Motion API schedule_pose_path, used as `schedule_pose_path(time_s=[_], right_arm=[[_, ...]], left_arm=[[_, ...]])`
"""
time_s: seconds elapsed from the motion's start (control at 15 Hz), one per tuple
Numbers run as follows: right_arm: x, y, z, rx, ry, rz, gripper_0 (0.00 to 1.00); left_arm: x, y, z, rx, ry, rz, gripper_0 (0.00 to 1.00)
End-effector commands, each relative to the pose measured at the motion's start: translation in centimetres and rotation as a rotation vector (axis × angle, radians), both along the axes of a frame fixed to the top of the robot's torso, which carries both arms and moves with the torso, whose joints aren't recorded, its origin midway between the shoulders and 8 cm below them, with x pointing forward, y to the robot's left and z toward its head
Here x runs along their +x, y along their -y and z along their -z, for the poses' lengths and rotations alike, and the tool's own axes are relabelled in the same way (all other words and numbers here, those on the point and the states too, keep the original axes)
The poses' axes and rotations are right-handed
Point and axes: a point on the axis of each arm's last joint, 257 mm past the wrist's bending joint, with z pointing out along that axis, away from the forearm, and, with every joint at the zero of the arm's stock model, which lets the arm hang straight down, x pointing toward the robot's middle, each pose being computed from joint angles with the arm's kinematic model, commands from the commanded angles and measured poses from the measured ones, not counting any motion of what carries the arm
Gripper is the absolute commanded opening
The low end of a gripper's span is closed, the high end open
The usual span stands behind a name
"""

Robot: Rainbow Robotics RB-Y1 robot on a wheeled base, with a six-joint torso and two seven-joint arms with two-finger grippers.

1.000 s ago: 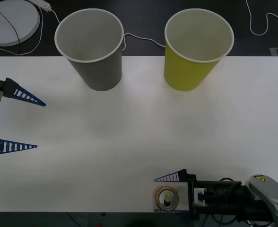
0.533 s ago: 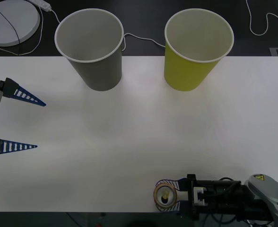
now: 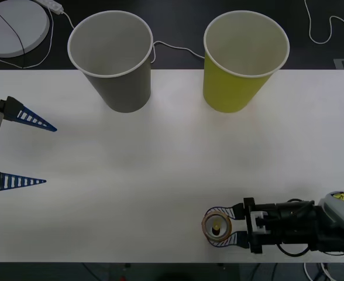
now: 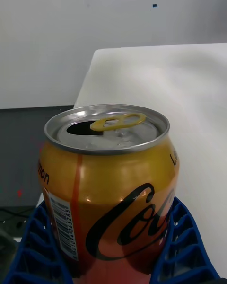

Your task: Put the can into the green bin and the plastic bottle into the gray bin

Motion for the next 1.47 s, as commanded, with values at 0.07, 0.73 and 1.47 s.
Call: schedule_pose_path(time_s=[0.07, 0.73, 1.47], right_arm=[[1.2, 1.9, -2.1, -0.053, -0.020, 0.007, 0.00], [4.9, 7.1, -12.0, -0.254, -0.101, 0.169, 0.00], [6.5, 9.7, -21.8, -0.360, -0.301, 0.500, 0.00]], left_arm=[[0.0, 0.0, 0.0, 0.000, 0.000, 0.000, 1.00], [0.0, 0.0, 0.0, 0.000, 0.000, 0.000, 1.00], [0.0, 0.0, 0.0, 0.000, 0.000, 0.000, 1.00]])
